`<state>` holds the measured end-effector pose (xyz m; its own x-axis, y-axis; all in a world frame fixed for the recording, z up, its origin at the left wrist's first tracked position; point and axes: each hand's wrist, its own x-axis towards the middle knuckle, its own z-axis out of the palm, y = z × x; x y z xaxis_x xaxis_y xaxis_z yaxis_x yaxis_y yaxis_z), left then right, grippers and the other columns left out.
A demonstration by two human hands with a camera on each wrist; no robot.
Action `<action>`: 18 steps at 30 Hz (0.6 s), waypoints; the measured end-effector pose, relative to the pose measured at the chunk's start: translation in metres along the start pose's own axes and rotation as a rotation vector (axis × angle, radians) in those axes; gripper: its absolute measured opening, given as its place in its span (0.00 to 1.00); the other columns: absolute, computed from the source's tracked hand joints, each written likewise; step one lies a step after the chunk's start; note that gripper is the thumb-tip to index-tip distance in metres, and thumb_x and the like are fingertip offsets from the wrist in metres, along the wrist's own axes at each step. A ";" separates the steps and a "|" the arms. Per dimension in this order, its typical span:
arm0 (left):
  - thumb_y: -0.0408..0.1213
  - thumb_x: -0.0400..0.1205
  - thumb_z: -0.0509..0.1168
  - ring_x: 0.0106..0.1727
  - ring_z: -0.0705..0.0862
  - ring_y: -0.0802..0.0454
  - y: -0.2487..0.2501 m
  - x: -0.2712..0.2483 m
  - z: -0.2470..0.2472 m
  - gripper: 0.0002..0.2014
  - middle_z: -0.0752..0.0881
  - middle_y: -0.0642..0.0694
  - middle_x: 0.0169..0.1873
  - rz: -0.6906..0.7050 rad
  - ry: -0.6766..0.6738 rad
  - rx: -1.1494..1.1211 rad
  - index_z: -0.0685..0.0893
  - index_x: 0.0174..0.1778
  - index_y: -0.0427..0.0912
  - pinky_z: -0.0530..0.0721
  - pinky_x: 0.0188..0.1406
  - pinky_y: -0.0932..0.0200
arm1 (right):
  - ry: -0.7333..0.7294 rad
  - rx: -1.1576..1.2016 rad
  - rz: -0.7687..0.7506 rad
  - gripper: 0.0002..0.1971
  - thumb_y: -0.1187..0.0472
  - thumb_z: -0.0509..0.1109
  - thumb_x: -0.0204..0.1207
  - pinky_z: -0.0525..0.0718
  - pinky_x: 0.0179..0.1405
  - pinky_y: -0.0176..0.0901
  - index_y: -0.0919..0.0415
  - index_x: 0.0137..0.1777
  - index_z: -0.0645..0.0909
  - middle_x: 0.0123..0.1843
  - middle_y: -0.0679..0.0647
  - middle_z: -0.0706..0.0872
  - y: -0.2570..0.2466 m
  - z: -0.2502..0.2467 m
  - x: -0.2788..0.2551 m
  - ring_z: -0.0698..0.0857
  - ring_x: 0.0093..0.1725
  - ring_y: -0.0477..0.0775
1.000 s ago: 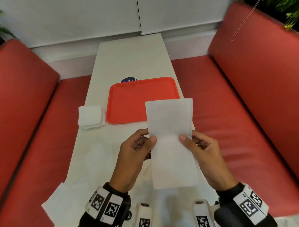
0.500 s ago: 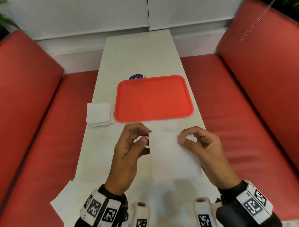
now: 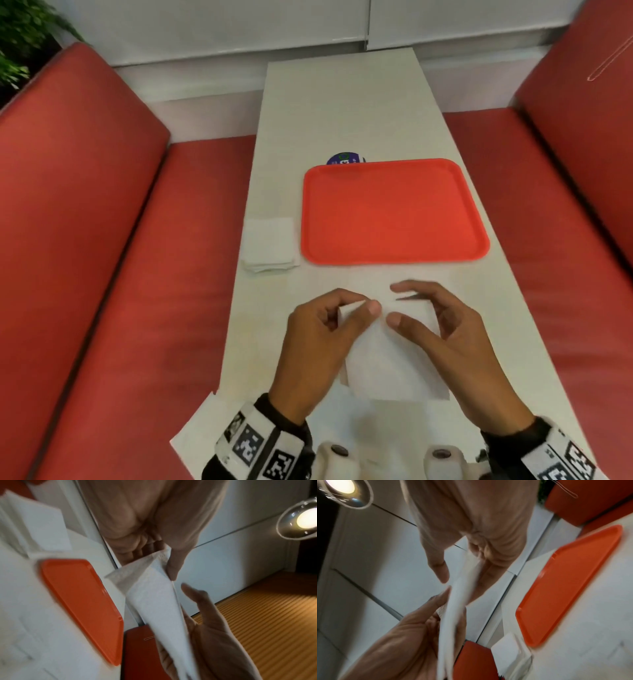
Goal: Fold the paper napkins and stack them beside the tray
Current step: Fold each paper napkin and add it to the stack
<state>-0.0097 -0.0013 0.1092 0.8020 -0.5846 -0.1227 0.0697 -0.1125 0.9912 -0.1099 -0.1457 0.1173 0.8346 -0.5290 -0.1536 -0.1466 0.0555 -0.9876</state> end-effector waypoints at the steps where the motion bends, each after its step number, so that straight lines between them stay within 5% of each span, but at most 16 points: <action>1: 0.45 0.82 0.72 0.47 0.89 0.37 -0.003 0.003 -0.010 0.07 0.93 0.46 0.43 0.023 -0.016 0.056 0.93 0.47 0.47 0.85 0.53 0.36 | 0.006 -0.002 0.035 0.10 0.56 0.80 0.69 0.87 0.52 0.48 0.52 0.51 0.90 0.52 0.47 0.92 0.003 0.011 0.005 0.91 0.52 0.49; 5: 0.44 0.84 0.71 0.46 0.89 0.45 -0.018 0.017 -0.053 0.06 0.92 0.50 0.44 -0.032 -0.041 0.090 0.92 0.46 0.48 0.85 0.51 0.38 | -0.004 0.054 0.113 0.05 0.58 0.80 0.67 0.89 0.37 0.41 0.57 0.41 0.92 0.46 0.53 0.94 0.012 0.044 0.022 0.92 0.43 0.53; 9: 0.45 0.81 0.71 0.45 0.90 0.49 -0.028 0.031 -0.083 0.10 0.93 0.43 0.45 -0.212 -0.010 -0.148 0.91 0.52 0.43 0.88 0.47 0.49 | 0.094 0.137 0.120 0.05 0.61 0.79 0.68 0.86 0.30 0.36 0.63 0.40 0.89 0.43 0.54 0.93 0.024 0.059 0.039 0.89 0.35 0.48; 13: 0.51 0.76 0.78 0.50 0.92 0.42 -0.041 0.045 -0.095 0.19 0.93 0.36 0.45 -0.260 -0.122 -0.008 0.90 0.50 0.36 0.89 0.54 0.35 | 0.172 0.117 0.110 0.11 0.63 0.79 0.68 0.86 0.30 0.36 0.71 0.43 0.85 0.44 0.54 0.93 0.038 0.075 0.056 0.89 0.34 0.48; 18: 0.35 0.79 0.75 0.50 0.91 0.38 -0.054 0.117 -0.138 0.18 0.92 0.30 0.50 -0.281 0.120 -0.014 0.85 0.52 0.21 0.87 0.55 0.34 | 0.342 0.128 0.085 0.20 0.54 0.79 0.62 0.88 0.31 0.40 0.71 0.45 0.85 0.45 0.59 0.91 0.045 0.069 0.070 0.87 0.28 0.59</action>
<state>0.1627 0.0473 0.0484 0.8147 -0.4325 -0.3864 0.3061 -0.2452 0.9199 -0.0212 -0.1221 0.0597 0.5937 -0.7688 -0.2376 -0.1223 0.2056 -0.9710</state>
